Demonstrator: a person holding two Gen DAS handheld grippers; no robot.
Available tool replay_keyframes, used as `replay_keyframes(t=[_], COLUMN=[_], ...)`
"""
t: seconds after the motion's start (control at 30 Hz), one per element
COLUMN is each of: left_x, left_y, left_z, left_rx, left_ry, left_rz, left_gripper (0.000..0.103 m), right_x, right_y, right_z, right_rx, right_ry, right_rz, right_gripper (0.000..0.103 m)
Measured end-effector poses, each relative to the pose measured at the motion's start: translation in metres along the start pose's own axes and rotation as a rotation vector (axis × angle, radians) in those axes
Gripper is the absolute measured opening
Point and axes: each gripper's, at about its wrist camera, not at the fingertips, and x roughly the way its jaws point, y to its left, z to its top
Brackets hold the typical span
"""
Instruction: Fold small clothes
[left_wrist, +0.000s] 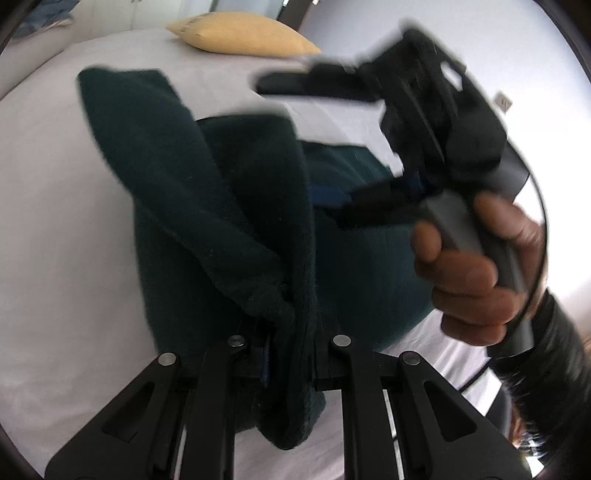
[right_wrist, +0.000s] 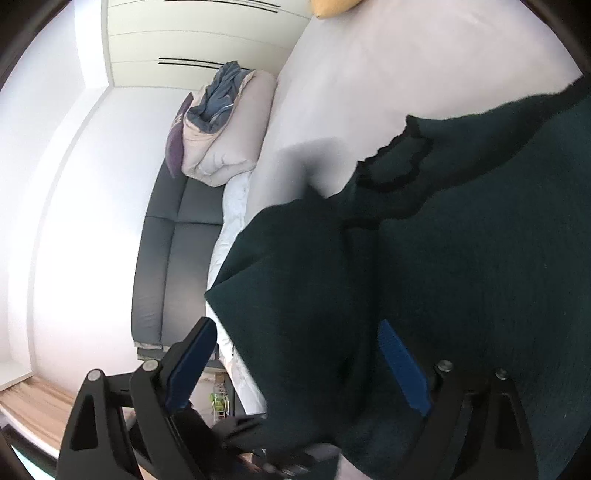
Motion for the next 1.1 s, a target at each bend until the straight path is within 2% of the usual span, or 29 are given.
replay_keyframes(t=[0.2,0.37,0.47,0.5,0.53,0.6,0.73,0.83,0.9,0.97,1.03,1.1], left_x=[0.022,0.042,0.063,0.070,0.076,0.081,0.078,0.069,0.052,0.049,0.049,0.043], left_y=[-0.029,-0.065,-0.102,-0.112,-0.118,-0.125,-0.124,-0.112,-0.098,-0.100,-0.099,-0.093], left_z=[0.004,0.000,-0.007,-0.012,-0.014,-0.016,-0.017,-0.022,-0.029,-0.031,-0.032,-0.032], left_rx=[0.095,0.267,0.515,0.603,0.660,0.705,0.691,0.691,0.680,0.674,0.659,0.638], left_ry=[0.023,0.063,0.080,0.087,0.098,0.104,0.094,0.073,0.052,0.031,0.017,0.003], left_rz=[0.127,0.298,0.451,0.516,0.549,0.564,0.536,0.523,0.505,0.481,0.456,0.432], left_gripper=[0.012,0.012,0.013,0.013,0.013,0.013,0.013,0.013,0.013,0.013,0.013,0.013], right_x=[-0.013,-0.017,-0.028,-0.033,-0.041,-0.055,-0.069,-0.066,-0.055,-0.043,-0.033,-0.024], right_y=[0.000,0.012,0.006,0.002,-0.006,-0.019,-0.033,-0.027,-0.019,-0.015,-0.014,-0.017], right_z=[-0.003,0.004,0.011,0.011,0.011,0.011,0.010,0.009,0.008,0.008,0.007,0.008], right_rx=[-0.017,-0.062,-0.056,-0.045,-0.022,0.009,0.022,-0.001,-0.025,-0.043,-0.067,-0.063], right_ry=[-0.017,0.033,0.049,0.041,0.021,-0.018,-0.044,-0.026,0.015,0.046,0.071,0.106], right_rz=[0.041,0.019,0.075,0.095,0.128,0.148,0.114,0.100,0.060,0.033,-0.016,-0.026], right_gripper=[0.093,0.093,0.094,0.095,0.096,0.099,0.099,0.099,0.099,0.097,0.089,0.065])
